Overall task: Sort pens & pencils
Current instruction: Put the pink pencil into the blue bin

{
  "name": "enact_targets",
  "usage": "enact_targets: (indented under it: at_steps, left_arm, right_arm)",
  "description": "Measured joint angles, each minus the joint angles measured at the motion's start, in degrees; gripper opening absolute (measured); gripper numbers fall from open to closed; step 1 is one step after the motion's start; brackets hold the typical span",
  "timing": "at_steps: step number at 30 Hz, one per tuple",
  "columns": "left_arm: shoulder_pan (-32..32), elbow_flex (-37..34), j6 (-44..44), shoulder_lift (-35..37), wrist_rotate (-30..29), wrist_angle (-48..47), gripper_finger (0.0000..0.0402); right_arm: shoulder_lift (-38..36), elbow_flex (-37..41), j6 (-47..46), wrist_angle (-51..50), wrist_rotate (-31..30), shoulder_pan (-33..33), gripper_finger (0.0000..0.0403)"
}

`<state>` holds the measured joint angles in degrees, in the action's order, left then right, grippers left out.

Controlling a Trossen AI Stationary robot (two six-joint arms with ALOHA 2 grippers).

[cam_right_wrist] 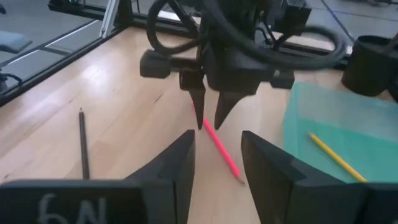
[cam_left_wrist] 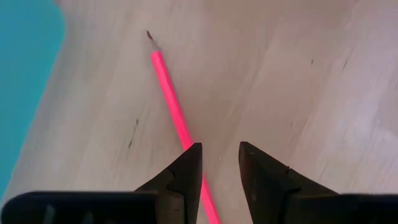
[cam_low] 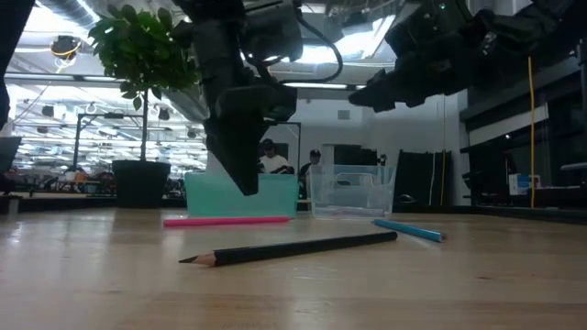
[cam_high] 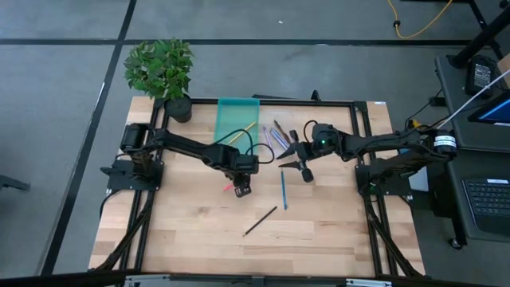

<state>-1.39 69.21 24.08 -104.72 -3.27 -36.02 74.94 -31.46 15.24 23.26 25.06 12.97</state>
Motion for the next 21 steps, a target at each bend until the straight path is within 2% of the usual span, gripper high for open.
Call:
enact_targets:
  at_steps: [13,21]
  left_arm:
    - [-0.02,0.02,2.75,-0.14,-0.63,-0.93,0.01]
    - [-0.02,-0.07,2.83,-3.78,-0.87,-1.76,0.01]
  right_arm:
    - [-0.02,0.02,0.09,-0.32,0.5,-0.04,0.0132]
    - [-0.02,0.02,0.0,-0.41,0.57,-0.15,0.0132]
